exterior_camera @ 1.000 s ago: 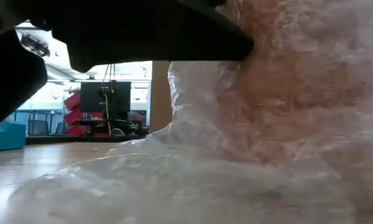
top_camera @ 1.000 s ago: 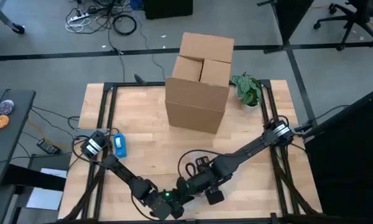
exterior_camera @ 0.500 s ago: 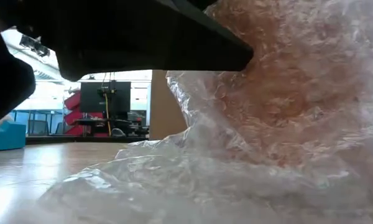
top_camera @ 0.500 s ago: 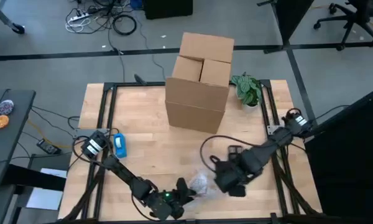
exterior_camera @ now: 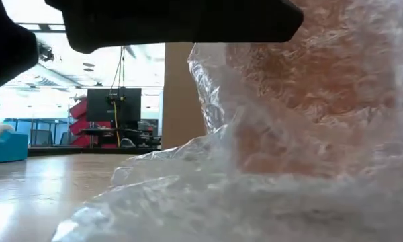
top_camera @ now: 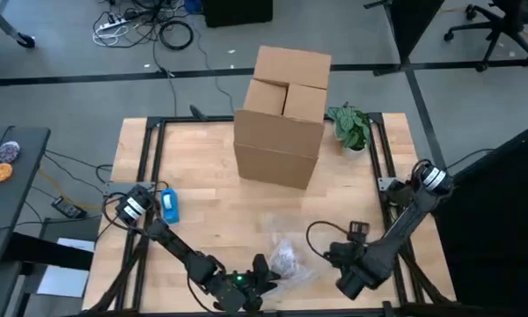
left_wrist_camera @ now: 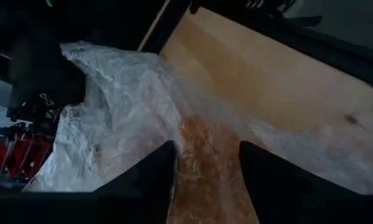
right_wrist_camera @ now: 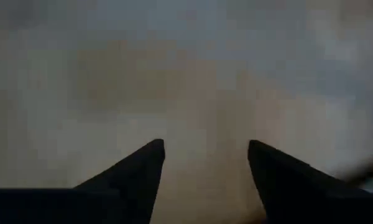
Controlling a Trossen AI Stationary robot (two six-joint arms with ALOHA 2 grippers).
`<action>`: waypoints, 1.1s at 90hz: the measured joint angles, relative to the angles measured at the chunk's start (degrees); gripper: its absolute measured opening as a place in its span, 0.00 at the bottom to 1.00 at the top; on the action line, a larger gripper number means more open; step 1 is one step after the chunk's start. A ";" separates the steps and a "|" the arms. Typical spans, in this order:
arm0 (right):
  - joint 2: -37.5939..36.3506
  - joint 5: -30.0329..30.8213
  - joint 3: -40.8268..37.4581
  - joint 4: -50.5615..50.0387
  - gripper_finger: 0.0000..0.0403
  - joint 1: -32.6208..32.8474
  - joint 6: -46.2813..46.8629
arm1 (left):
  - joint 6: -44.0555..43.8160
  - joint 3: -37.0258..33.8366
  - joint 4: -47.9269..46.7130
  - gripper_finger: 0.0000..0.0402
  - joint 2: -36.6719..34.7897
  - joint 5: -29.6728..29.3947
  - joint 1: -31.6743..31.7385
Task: Wrap mug
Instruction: Wrap the orange mug using the transparent bubble wrap
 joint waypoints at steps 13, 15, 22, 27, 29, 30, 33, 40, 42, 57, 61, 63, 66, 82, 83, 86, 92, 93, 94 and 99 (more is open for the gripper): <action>0.02 19.53 -7.59 12.50 0.48 -0.72 -5.77 | -0.16 0.02 0.09 0.40 -0.02 0.42 0.40; 0.02 22.12 -7.97 13.76 0.47 -0.71 -7.02 | -0.21 0.02 0.02 0.40 -0.02 0.41 0.41; 0.00 28.89 -8.26 18.53 0.45 -0.99 -13.00 | -0.71 0.02 -0.29 0.40 -0.03 0.43 0.39; 0.00 30.46 -7.46 22.54 0.44 -1.38 -19.51 | -1.89 0.03 -0.59 0.40 -0.08 0.42 0.50; 0.00 30.55 -7.14 24.95 0.44 -1.57 -22.54 | -2.25 0.04 -0.71 0.40 -0.09 0.46 0.63; 0.00 30.51 -6.96 26.22 0.43 -1.68 -24.06 | -2.57 0.06 -0.86 0.40 -0.09 0.52 0.68; 0.00 30.05 -6.43 29.81 0.43 -1.94 -28.77 | -3.34 0.08 -1.11 0.40 -0.11 0.65 0.91; 0.00 29.36 -5.08 37.45 0.42 -2.51 -39.06 | -4.60 0.13 -1.57 0.40 -0.17 1.03 1.62; 0.00 29.28 -4.59 39.60 0.42 -2.64 -41.99 | -4.91 0.13 -1.60 0.40 -0.18 1.30 1.86; 0.00 28.78 -1.23 46.05 0.41 -3.95 -55.33 | -6.70 0.13 -2.00 0.40 -0.24 2.97 2.51; 0.00 27.65 -0.61 47.00 0.41 -4.43 -56.83 | -6.73 0.13 -1.98 0.40 -0.24 2.97 2.59; 0.00 26.66 -0.53 47.58 0.41 -4.65 -57.30 | -6.75 0.13 -1.99 0.40 -0.24 2.94 2.61; 0.00 24.64 -0.53 48.42 0.41 -5.07 -58.03 | -6.86 0.13 -2.03 0.40 -0.24 2.92 2.64; 0.61 13.51 -0.51 53.97 0.41 -7.99 -61.81 | -6.92 0.13 -2.11 0.40 -0.24 3.17 3.26; 0.68 12.85 -0.51 53.97 0.41 -8.26 -61.93 | -6.92 0.13 -2.13 0.40 -0.24 3.19 3.36; 1.23 10.70 -0.51 54.41 0.41 -9.12 -61.95 | -6.90 0.13 -2.28 0.40 -0.24 3.23 3.68; 1.58 6.18 -0.51 54.23 0.41 -10.35 -61.93 | -6.64 0.13 -2.45 0.40 -0.24 3.20 4.33; 1.73 5.42 -0.49 54.16 0.41 -10.62 -61.93 | -6.62 0.13 -2.46 0.40 -0.24 3.17 4.45; 1.98 4.70 -0.45 54.18 0.41 -10.93 -61.91 | -6.54 0.13 -2.50 0.40 -0.24 3.15 4.55; 2.29 2.02 -0.29 53.53 0.41 -12.15 -61.17 | -5.81 0.13 -2.89 0.40 -0.26 2.40 4.98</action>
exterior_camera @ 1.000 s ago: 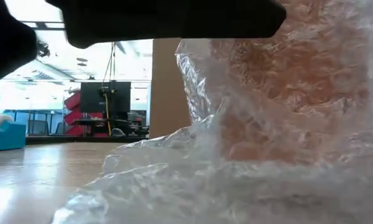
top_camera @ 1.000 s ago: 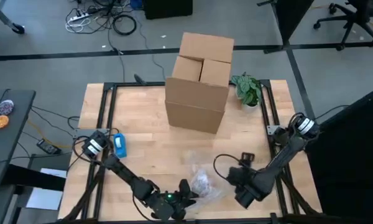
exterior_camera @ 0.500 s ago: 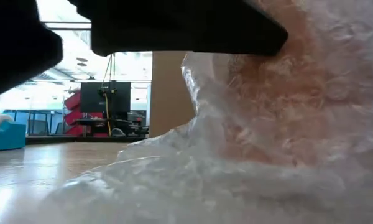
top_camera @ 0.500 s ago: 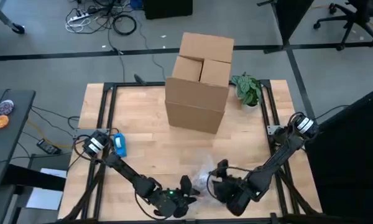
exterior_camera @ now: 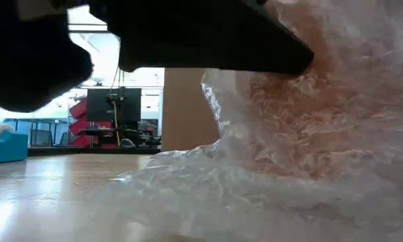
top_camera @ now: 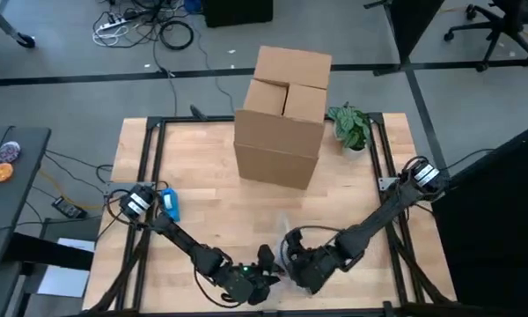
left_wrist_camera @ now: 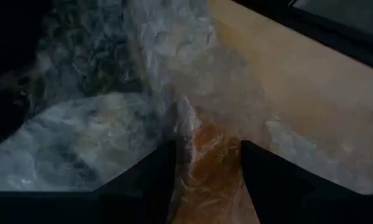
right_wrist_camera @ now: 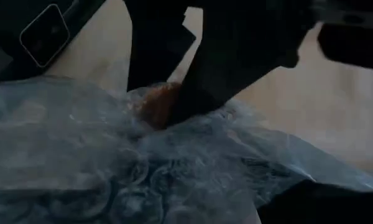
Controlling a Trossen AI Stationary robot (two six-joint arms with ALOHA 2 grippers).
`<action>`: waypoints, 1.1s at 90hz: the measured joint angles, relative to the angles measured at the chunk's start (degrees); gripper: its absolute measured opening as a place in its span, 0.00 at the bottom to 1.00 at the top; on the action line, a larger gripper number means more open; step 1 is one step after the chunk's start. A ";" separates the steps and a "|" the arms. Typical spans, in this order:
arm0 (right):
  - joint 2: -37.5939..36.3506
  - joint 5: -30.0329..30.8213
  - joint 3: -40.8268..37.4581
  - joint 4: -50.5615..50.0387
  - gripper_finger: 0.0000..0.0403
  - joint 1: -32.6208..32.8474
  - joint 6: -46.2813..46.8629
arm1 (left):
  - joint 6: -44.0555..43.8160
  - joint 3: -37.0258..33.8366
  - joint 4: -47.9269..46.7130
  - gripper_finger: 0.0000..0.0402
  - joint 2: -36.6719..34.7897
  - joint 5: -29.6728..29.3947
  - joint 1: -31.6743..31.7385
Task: Wrap mug
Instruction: Wrap the orange mug using the transparent bubble wrap
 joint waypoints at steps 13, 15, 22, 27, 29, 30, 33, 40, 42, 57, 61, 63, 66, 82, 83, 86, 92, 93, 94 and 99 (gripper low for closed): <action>0.42 -6.31 0.94 -6.54 0.41 -2.66 3.86 | 5.70 0.00 0.20 0.40 -0.37 -7.13 0.60; 0.45 -7.01 1.46 -8.02 0.41 -2.97 4.17 | 6.01 0.00 0.01 0.40 -0.53 -8.44 0.68; 0.84 -8.52 4.07 -13.84 0.41 -3.58 4.44 | 6.47 -0.02 -0.22 0.40 -0.89 -10.99 1.34; 1.05 -9.14 6.66 -18.82 0.41 -3.77 4.27 | 6.14 -0.02 -0.19 0.40 -1.05 -11.26 1.97; 1.07 -9.47 7.71 -20.70 0.41 -3.84 4.22 | 5.74 -0.02 -0.22 0.40 -1.08 -11.16 2.22; 1.08 -9.69 8.31 -21.66 0.41 -3.88 4.21 | 5.58 -0.02 -0.24 0.40 -1.10 -11.00 2.41; 1.18 -10.39 9.87 -24.10 0.41 -4.09 4.22 | 5.07 -0.02 -0.20 0.40 -1.14 -10.45 2.93; 1.29 -12.32 12.73 -28.32 0.41 -4.64 4.77 | 2.99 -0.02 -0.11 0.40 -1.16 -9.13 4.31; 1.29 -13.02 13.07 -28.82 0.41 -4.83 5.09 | 2.59 -0.02 -0.04 0.40 -1.16 -8.70 4.85; 1.29 -15.39 12.18 -28.98 0.41 -6.05 7.82 | 2.49 -0.07 1.85 0.40 -0.77 -5.96 7.95; 1.84 -15.40 11.36 -28.77 0.41 -6.34 8.76 | 2.51 -0.07 1.95 0.40 -0.77 -5.05 8.54; 2.11 -15.14 10.99 -28.75 0.41 -6.47 9.41 | 2.85 -0.09 1.70 0.40 -0.75 -4.77 8.71; 2.56 -14.83 10.31 -28.48 0.41 -6.56 10.10 | 2.98 -0.17 1.44 0.40 -0.63 -4.95 8.80; 6.41 -16.21 8.97 -28.67 0.41 -7.23 12.27 | 4.01 -0.08 -0.22 0.40 -1.43 -8.12 7.19; 6.45 -16.20 8.96 -28.67 0.41 -7.26 12.34 | 3.90 -0.05 -0.55 0.40 -1.71 -8.64 6.96; 6.49 -16.16 8.96 -28.61 0.41 -7.28 12.64 | 3.66 0.05 -1.94 0.40 -2.42 -10.25 6.24; 6.39 -15.37 8.90 -28.58 0.40 -7.22 13.74 | 1.99 0.22 -5.54 0.40 -3.10 -12.99 4.58; 6.34 -15.24 8.89 -28.60 0.40 -7.21 13.95 | 1.67 0.20 -6.53 0.40 -3.29 -13.33 4.26; 6.32 -15.13 8.87 -28.61 0.40 -7.19 14.14 | 1.22 0.16 -7.62 0.40 -3.50 -13.69 3.94; 5.94 -14.95 8.81 -28.69 0.40 -7.35 15.21 | -2.03 -0.12 -12.38 0.40 -4.60 -14.44 2.51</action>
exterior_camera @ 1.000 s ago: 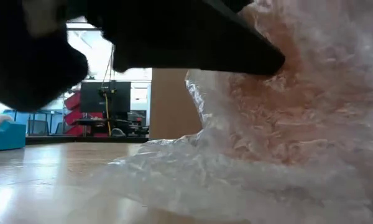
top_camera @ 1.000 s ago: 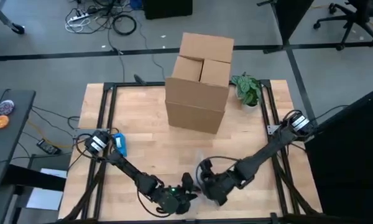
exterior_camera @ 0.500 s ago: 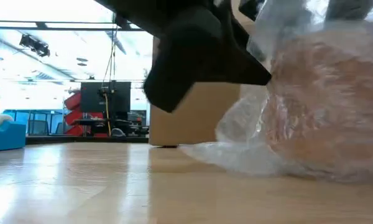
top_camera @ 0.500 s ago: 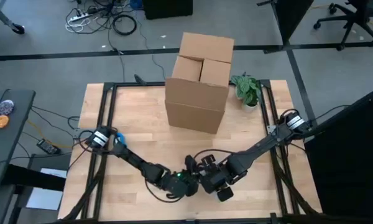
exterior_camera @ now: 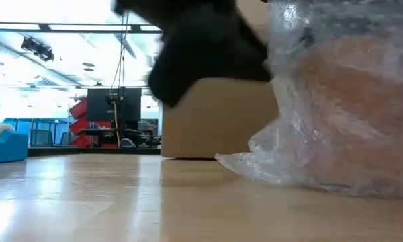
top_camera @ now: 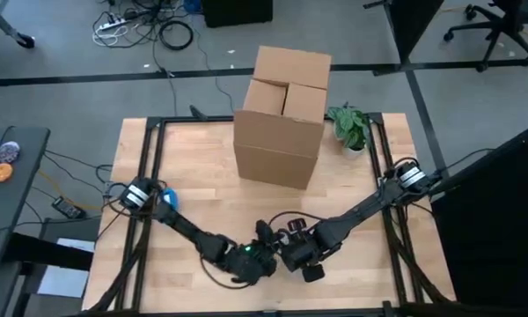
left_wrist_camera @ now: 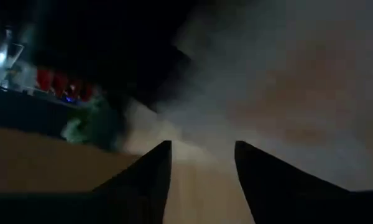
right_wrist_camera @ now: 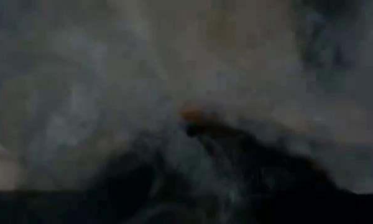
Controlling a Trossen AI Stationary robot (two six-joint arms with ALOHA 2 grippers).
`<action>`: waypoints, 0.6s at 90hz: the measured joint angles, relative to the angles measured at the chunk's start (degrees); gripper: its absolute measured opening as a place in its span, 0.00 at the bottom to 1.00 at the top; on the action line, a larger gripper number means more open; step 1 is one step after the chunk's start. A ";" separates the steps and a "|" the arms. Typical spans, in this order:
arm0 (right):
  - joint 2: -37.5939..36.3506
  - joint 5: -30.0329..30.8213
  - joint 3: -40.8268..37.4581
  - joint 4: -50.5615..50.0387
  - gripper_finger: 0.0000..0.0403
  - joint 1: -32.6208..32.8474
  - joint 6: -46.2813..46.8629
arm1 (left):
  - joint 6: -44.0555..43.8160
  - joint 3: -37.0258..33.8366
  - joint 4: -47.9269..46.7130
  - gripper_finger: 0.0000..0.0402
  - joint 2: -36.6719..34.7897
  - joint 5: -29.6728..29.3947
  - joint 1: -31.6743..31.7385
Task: Wrap mug
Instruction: Wrap the orange mug using the transparent bubble wrap
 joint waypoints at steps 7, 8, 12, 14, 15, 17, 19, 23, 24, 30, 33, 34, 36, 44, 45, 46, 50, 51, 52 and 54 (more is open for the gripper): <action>0.05 0.00 -0.01 -0.32 0.38 -0.04 0.32 | -5.88 -0.02 -5.32 0.40 -3.53 -0.94 -2.18; 0.06 -0.01 -0.02 -0.34 0.38 -0.03 0.41 | -7.00 0.03 -6.06 0.40 -4.12 -1.12 -2.48; 0.08 0.01 -0.04 -0.38 0.38 0.00 0.66 | -11.80 0.23 -8.70 0.40 -6.43 -1.83 -3.68; 0.09 0.04 -0.04 -0.37 0.38 0.01 0.81 | -14.56 0.33 -9.95 0.40 -7.34 -1.93 -4.23; 0.10 0.07 -0.04 -0.35 0.37 0.01 0.92 | -15.86 0.33 -10.44 0.40 -7.71 -1.99 -4.50; 0.10 0.22 -0.04 -0.32 0.37 0.01 1.17 | -18.54 0.24 -11.02 0.40 -8.24 -1.98 -5.10; 0.10 0.47 -0.06 -0.26 0.37 0.01 1.56 | -20.80 -0.08 -11.17 0.40 -8.60 -1.82 -5.70; 0.10 1.00 -0.09 -0.01 0.37 -0.02 2.53 | -24.01 -0.92 -10.14 0.40 -8.55 -0.67 -6.78; 0.10 1.17 -0.09 0.03 0.37 -0.02 2.75 | -24.44 -1.13 -9.65 0.40 -8.45 -0.53 -7.04; -0.14 2.00 -0.09 0.19 0.37 -0.04 4.06 | -25.76 -2.75 -5.05 0.40 -7.53 0.22 -8.42; -0.19 2.21 -0.10 0.46 0.37 -0.06 4.61 | -26.17 -3.58 -1.65 0.40 -6.85 0.11 -8.89; -0.20 2.24 -0.11 0.56 0.37 -0.07 4.82 | -26.30 -3.86 -0.50 0.40 -6.63 0.03 -9.03; -0.21 2.30 -0.11 0.85 0.37 -0.09 5.22 | -26.33 -4.47 1.86 0.40 -6.16 -0.21 -9.24; -0.38 2.65 -0.15 2.79 0.37 -0.07 6.30 | -24.97 -7.25 13.05 0.40 -4.12 -1.33 -9.29; -0.38 2.76 -0.16 3.02 0.37 -0.05 6.34 | -24.51 -7.65 14.67 0.40 -3.88 -1.35 -9.16; -0.38 2.85 -0.17 3.26 0.37 -0.03 6.38 | -23.79 -8.06 16.52 0.40 -3.50 -1.31 -8.98; -0.38 3.26 -0.20 4.29 0.37 0.05 6.87 | -21.04 -9.38 24.60 0.40 -2.09 -1.01 -8.32; -0.38 3.35 -0.20 4.57 0.37 0.05 7.07 | -20.32 -9.63 26.64 0.40 -1.81 -0.77 -8.16; -0.38 3.44 -0.20 4.86 0.37 0.03 7.33 | -19.36 -9.87 28.87 0.40 -1.47 -0.48 -8.01; -0.38 3.65 -0.20 5.39 0.37 -0.02 7.99 | -17.67 -10.37 33.24 0.40 -0.75 0.32 -7.66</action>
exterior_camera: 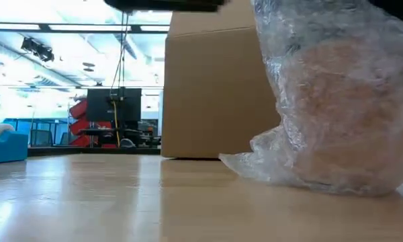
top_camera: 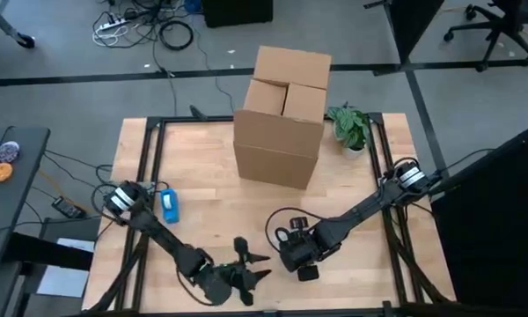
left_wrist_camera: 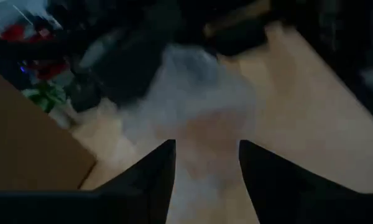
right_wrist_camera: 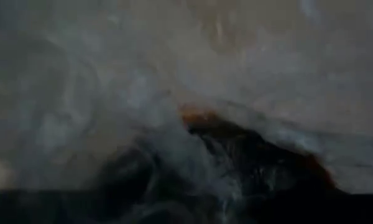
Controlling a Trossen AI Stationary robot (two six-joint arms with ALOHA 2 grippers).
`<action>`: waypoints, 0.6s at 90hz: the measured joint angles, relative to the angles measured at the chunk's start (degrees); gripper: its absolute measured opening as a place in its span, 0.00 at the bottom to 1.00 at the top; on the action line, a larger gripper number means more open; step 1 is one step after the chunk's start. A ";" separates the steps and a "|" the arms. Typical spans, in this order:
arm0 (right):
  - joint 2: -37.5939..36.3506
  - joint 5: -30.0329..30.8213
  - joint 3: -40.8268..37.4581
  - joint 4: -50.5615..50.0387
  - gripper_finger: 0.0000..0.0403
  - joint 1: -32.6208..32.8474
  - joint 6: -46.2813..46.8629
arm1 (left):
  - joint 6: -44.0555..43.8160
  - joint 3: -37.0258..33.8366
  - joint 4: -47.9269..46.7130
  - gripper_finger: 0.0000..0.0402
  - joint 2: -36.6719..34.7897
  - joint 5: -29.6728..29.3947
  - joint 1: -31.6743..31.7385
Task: Wrap mug
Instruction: Wrap the orange mug using the transparent bubble wrap
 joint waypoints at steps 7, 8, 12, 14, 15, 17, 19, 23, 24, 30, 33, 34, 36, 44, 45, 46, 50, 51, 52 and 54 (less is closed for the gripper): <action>0.04 0.82 0.00 0.97 0.37 -0.39 2.99 | 4.32 -0.47 10.47 0.40 2.81 3.68 1.60; 0.03 0.91 0.00 0.98 0.37 -0.44 3.45 | 4.75 -0.47 11.39 0.40 3.18 4.31 1.87; -0.09 1.15 0.00 0.99 0.37 -0.62 5.14 | 5.74 -0.41 13.60 0.40 4.66 6.99 2.90; -0.09 1.16 0.00 1.04 0.37 -0.72 5.76 | 5.83 -0.33 14.22 0.40 5.19 8.18 3.42; -0.09 1.16 0.00 1.06 0.37 -0.78 6.04 | 5.86 -0.29 14.28 0.40 5.36 8.63 3.67; -0.17 1.16 0.00 1.05 0.37 -0.85 6.57 | 5.87 -0.07 14.16 0.40 5.81 9.69 4.22; -0.39 1.21 0.00 0.99 0.37 -0.85 7.05 | 5.86 0.13 14.31 0.40 6.07 10.28 4.71; -0.65 1.57 -0.01 0.94 0.37 -0.85 8.00 | 5.75 0.50 14.74 0.40 6.40 11.13 5.63; -0.74 1.62 -0.02 0.94 0.37 -0.85 8.27 | 5.75 0.57 14.80 0.40 6.44 11.27 5.82; -1.68 1.70 -0.15 0.24 0.37 -0.85 9.77 | 5.73 0.65 15.05 0.40 6.46 12.29 6.74; -2.20 1.68 -0.15 -0.05 0.37 -0.85 10.39 | 5.73 0.65 15.13 0.40 6.49 12.64 7.04; -2.38 1.70 -0.15 -0.10 0.37 -0.85 10.66 | 5.74 0.65 15.12 0.40 6.49 12.75 7.10; -2.77 1.76 -0.15 -0.15 0.38 -0.84 11.21 | 5.76 0.65 15.16 0.40 6.49 13.09 7.19; -4.17 1.81 -0.07 -1.06 0.38 -0.73 13.69 | 6.68 0.65 15.65 0.40 6.60 13.58 7.59; -4.28 1.81 -0.07 -1.32 0.38 -0.72 13.99 | 6.87 0.65 15.66 0.40 6.60 13.61 7.63; -4.38 1.81 -0.07 -1.57 0.38 -0.72 14.27 | 6.98 0.65 15.66 0.40 6.60 13.64 7.67; -4.70 1.80 -0.07 -2.11 0.39 -0.60 15.06 | 7.09 0.65 15.67 0.40 6.60 14.10 7.92; -4.78 1.79 -0.07 -2.23 0.39 -0.55 15.14 | 7.09 0.65 15.68 0.40 6.60 14.28 7.99; -4.87 1.75 -0.07 -2.40 0.39 -0.51 15.16 | 7.07 0.65 15.69 0.40 6.60 14.55 8.05; -5.14 1.64 -0.07 -2.74 0.40 -0.44 15.16 | 6.99 0.65 15.67 0.40 6.60 15.14 8.17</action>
